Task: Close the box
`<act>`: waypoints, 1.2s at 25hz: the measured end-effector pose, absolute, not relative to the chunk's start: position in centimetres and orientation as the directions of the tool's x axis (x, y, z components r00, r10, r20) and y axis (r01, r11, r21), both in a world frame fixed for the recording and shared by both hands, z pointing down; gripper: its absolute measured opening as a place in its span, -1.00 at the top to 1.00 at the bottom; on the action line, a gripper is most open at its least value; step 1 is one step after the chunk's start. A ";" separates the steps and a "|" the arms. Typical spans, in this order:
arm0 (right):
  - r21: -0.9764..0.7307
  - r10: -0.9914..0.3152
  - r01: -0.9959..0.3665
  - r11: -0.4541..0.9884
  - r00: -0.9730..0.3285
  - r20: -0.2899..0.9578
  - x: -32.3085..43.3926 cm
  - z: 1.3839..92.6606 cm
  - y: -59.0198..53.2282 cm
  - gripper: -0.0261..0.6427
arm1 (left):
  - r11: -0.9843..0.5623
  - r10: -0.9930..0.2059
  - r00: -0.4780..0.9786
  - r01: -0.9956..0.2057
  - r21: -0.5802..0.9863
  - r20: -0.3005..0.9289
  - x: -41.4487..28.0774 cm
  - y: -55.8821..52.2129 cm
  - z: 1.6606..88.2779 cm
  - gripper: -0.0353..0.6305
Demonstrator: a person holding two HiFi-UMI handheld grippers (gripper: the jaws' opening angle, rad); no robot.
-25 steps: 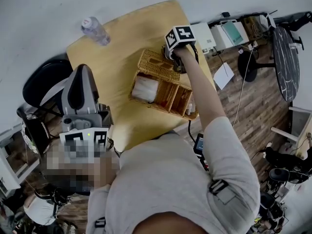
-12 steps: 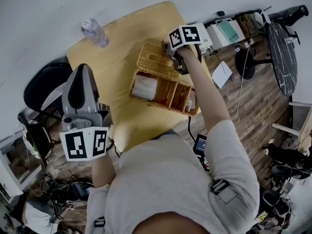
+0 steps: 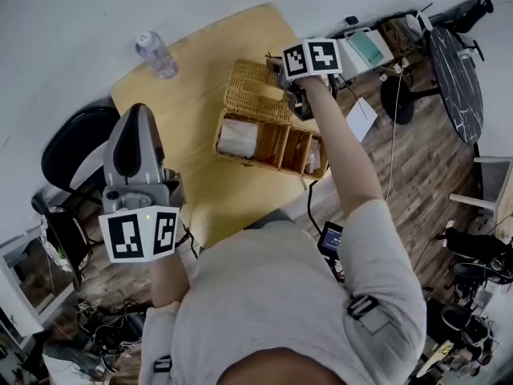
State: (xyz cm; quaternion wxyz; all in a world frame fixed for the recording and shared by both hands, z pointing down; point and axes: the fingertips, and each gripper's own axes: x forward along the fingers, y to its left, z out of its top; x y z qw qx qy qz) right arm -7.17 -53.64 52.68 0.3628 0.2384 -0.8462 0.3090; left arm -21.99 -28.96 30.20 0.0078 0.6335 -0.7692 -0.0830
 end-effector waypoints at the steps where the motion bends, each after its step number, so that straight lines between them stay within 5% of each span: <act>1: -0.341 -0.191 -0.628 0.700 -0.625 0.757 -7.1 52.2 -53.5 0.88 | 0.178 -0.977 -0.192 -0.975 0.137 -0.097 -21.9 -28.8 30.1 0.72; 30: -0.224 -0.405 -0.654 0.722 -0.663 0.630 -4.7 42.8 -44.6 0.88 | 0.041 -0.979 -0.065 -0.991 0.127 -0.191 -20.5 -21.8 26.6 0.72</act>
